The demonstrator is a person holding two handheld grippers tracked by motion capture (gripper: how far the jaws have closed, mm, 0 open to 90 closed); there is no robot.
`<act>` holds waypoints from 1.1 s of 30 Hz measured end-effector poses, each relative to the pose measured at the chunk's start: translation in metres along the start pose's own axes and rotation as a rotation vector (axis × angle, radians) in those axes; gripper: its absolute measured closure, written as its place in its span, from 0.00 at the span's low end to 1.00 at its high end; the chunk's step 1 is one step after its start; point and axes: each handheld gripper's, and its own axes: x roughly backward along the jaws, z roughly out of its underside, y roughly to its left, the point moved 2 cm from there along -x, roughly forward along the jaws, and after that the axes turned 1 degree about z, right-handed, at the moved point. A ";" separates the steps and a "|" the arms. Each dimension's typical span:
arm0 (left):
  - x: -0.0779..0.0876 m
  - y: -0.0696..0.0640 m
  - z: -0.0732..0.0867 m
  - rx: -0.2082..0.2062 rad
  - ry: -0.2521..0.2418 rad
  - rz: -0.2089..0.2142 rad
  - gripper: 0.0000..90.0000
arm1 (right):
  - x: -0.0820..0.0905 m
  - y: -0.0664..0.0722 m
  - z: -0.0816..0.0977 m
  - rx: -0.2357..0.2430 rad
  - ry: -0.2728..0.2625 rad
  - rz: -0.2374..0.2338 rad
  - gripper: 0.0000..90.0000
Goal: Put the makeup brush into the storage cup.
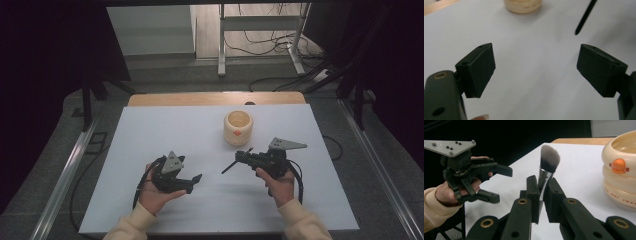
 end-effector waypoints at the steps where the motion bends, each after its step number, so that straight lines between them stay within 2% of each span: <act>1: 0.002 0.003 0.002 0.008 -0.004 -0.006 0.17 | 0.001 0.000 0.000 0.001 -0.001 0.001 0.92; 17: 0.032 0.024 0.035 0.072 0.020 -0.083 0.17 | 0.010 -0.002 -0.003 0.006 -0.014 0.014 0.92; 26: 0.036 0.025 0.044 0.084 0.031 -0.094 0.17 | 0.013 -0.004 -0.003 0.008 -0.015 0.022 0.92; 33: 0.036 0.026 0.046 0.112 0.031 -0.082 0.15 | 0.013 -0.004 -0.005 0.009 -0.022 0.025 0.92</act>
